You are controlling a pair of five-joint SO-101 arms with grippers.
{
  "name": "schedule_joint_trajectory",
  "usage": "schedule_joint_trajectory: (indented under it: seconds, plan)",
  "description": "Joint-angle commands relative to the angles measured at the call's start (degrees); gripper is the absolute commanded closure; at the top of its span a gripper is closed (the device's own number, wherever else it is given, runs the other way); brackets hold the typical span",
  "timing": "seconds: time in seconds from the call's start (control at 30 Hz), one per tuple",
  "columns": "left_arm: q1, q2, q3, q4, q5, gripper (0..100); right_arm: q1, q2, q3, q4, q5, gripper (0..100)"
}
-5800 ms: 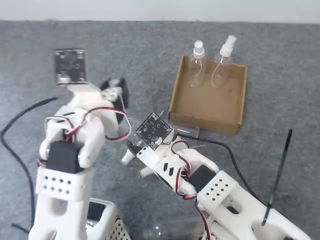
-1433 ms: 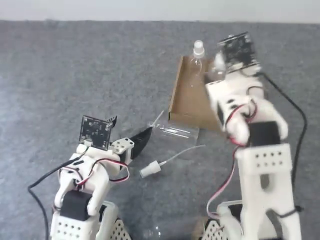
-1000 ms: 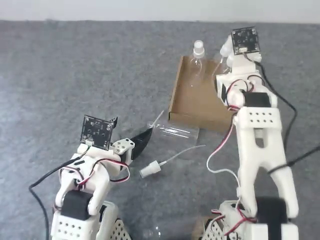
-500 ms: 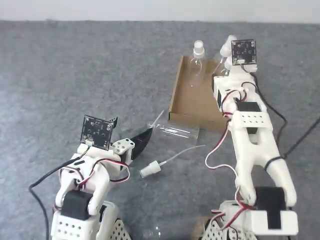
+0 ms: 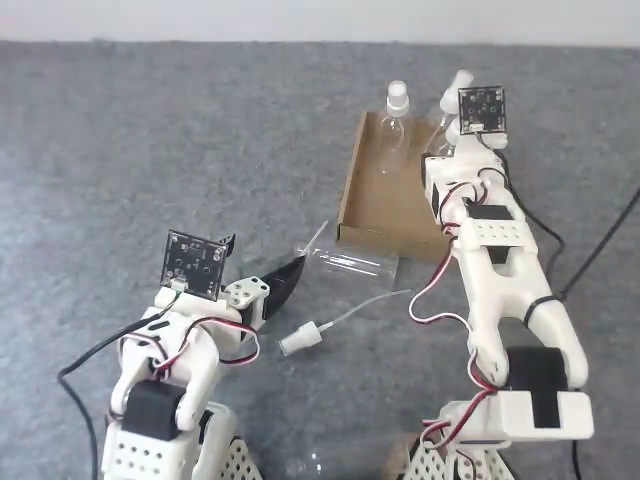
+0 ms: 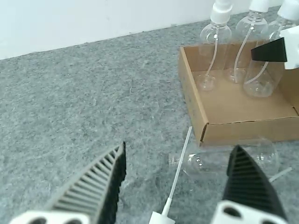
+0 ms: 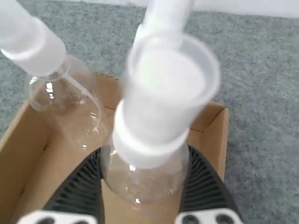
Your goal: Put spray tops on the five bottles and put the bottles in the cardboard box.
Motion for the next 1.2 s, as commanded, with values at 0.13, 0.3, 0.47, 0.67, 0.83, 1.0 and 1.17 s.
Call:
schedule_joint_trajectory:
  seconds: [0.13, 0.3, 0.47, 0.67, 0.83, 1.0, 1.17]
  plan:
    - [-0.09, -0.44, -0.31, -1.41, 0.09, 68, 0.66, -0.57, -0.62, -0.57, -0.26, 98.8]
    - [0.09, -0.44, -0.31, -1.32, 0.18, 68, 0.66, -0.48, -0.44, -0.57, -0.35, 98.8]
    - [0.09, -0.44, -0.31, -1.32, 0.18, 68, 0.31, 1.1, -0.62, -0.66, -0.44, 98.8]
    - [0.18, -0.44, -0.31, -1.32, 0.18, 68, 0.57, 2.24, -0.79, -0.75, -0.62, 98.8]
    - [0.09, -0.44, -0.31, -1.32, 0.18, 68, 0.31, 2.24, -0.79, -0.75, -0.35, 98.0]
    - [0.0, -0.44, -0.31, -1.32, 0.18, 68, 0.31, 2.24, -0.7, -0.66, -0.26, 87.2]
    - [0.0, -0.44, -0.31, -1.32, 0.18, 68, 0.22, 2.15, -0.7, -0.66, -0.26, 83.6]
